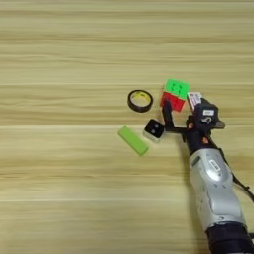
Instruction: Move the objects on the table
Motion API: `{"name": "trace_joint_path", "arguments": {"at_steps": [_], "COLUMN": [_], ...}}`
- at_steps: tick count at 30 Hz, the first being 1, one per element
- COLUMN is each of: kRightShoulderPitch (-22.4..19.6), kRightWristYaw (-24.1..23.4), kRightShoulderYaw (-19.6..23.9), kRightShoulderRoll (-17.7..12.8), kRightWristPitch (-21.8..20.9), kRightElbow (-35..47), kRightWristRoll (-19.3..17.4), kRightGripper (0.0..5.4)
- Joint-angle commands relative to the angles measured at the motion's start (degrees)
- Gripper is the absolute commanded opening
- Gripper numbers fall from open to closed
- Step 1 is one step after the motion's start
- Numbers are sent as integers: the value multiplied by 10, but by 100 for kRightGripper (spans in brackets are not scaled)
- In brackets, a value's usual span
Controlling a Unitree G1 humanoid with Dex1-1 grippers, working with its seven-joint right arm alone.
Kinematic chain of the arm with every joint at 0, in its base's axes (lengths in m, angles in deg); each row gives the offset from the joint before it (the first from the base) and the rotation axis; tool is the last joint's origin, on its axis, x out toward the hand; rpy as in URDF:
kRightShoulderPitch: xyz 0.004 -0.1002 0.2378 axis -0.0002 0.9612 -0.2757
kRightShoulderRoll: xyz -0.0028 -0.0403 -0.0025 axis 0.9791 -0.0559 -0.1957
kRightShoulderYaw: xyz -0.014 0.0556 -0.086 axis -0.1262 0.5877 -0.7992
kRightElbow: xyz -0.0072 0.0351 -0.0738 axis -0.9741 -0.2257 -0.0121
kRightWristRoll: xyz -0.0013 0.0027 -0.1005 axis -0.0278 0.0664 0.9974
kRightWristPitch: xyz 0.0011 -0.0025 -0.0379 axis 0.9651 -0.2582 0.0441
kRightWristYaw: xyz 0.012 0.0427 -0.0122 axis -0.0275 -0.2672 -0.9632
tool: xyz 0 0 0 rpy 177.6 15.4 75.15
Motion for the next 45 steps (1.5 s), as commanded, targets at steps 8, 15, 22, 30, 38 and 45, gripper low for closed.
{"name": "trace_joint_path", "arguments": {"at_steps": [8,15,22,30,38,45], "kRightShoulderPitch": [2,-4,-23,-73,-127,-170], "kRightWristYaw": [-4,4,15,23,35,45], "kRightShoulderYaw": [1,-7,-16,-13,-11,-19], "kRightShoulderRoll": [-8,-12,-19,-39,-55,-61], "kRightWristPitch": [-22,-25,-18,-8,-5,-19], "kRightElbow": [34,33,24,-23,-85,-145], "kRightWristRoll": [4,6,11,16,18,28], "kRightGripper": [540,540,540,540,540,540]}}
